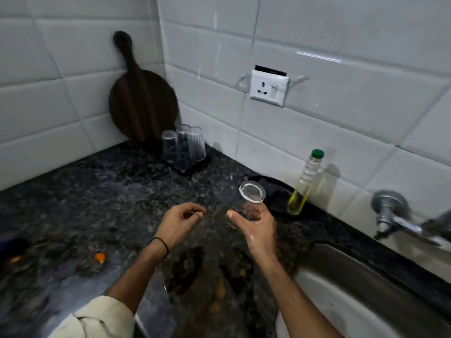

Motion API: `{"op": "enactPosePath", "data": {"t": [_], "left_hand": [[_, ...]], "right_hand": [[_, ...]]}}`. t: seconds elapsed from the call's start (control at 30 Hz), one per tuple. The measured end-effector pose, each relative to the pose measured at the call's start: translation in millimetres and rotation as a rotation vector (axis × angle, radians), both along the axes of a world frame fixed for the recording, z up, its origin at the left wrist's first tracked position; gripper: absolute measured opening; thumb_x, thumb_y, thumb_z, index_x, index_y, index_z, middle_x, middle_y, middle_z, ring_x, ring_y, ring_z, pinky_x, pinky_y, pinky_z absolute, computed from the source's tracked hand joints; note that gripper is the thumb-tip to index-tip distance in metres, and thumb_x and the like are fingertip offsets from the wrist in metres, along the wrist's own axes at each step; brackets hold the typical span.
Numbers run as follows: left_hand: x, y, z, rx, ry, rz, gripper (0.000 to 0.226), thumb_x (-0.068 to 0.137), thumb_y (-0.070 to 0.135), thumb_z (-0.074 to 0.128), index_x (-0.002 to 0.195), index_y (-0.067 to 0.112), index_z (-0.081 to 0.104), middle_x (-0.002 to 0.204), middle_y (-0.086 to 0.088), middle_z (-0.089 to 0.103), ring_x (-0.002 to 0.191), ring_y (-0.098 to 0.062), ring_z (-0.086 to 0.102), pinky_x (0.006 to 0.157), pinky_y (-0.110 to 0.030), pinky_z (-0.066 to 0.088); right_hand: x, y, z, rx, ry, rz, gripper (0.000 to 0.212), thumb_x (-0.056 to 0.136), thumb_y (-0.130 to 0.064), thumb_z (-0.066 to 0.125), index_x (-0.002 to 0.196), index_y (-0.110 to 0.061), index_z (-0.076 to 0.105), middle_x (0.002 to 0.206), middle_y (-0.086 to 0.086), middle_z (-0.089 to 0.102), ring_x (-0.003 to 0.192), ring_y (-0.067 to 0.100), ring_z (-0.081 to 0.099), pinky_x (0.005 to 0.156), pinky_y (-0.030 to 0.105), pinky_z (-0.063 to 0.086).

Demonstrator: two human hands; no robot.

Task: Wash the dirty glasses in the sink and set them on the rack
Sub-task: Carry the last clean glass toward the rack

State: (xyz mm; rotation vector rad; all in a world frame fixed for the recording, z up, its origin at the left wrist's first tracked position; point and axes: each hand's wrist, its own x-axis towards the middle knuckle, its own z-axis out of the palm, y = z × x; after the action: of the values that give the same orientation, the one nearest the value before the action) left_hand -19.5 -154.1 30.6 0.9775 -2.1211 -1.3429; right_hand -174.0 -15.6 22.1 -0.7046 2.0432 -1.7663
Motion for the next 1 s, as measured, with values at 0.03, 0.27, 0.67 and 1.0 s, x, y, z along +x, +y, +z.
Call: {"op": "enactPosePath", "data": {"t": [0.03, 0.27, 0.67, 1.0], "left_hand": [[5, -17, 0, -0.001, 0.0, 0.019, 0.013, 0.094, 0.019, 0.064, 0.091, 0.027, 0.073, 0.093, 0.008, 0.073, 0.086, -0.007, 0.067, 0.075, -0.023, 0.054], [16, -136, -18, 0.01, -0.055, 0.126, 0.011, 0.095, 0.016, 0.061, 0.093, 0.022, 0.071, 0.088, 0.005, 0.07, 0.082, -0.007, 0.064, 0.066, -0.017, 0.047], [-2, -267, -74, -0.28, -0.444, 0.052, 0.037, 0.092, 0.031, 0.056, 0.128, 0.022, 0.058, 0.142, 0.0, 0.051, 0.133, -0.025, 0.046, 0.107, -0.047, 0.039], [6, -267, -100, -0.276, -0.663, 0.036, 0.06, 0.101, 0.054, 0.032, 0.156, 0.037, 0.016, 0.165, 0.012, 0.003, 0.152, -0.015, 0.0, 0.122, -0.049, 0.004]], "right_hand": [[4, -19, 1, -0.001, -0.013, 0.022, 0.05, 0.061, -0.045, 0.091, 0.102, -0.025, 0.07, 0.098, -0.003, 0.074, 0.093, 0.015, 0.071, 0.086, 0.044, 0.057], [18, -156, 11, -0.014, -0.03, 0.105, 0.044, 0.07, -0.023, 0.091, 0.106, -0.018, 0.066, 0.088, -0.013, 0.066, 0.08, -0.002, 0.064, 0.072, 0.013, 0.048], [-13, -326, -42, 0.172, 0.11, -0.089, 0.058, 0.069, -0.042, 0.089, 0.112, -0.012, 0.062, 0.105, 0.006, 0.055, 0.087, 0.013, 0.053, 0.067, 0.014, 0.04], [-11, -360, -70, 0.218, 0.23, -0.173, 0.06, 0.072, -0.046, 0.086, 0.115, -0.012, 0.062, 0.105, -0.002, 0.053, 0.091, 0.012, 0.053, 0.077, 0.028, 0.046]]}}
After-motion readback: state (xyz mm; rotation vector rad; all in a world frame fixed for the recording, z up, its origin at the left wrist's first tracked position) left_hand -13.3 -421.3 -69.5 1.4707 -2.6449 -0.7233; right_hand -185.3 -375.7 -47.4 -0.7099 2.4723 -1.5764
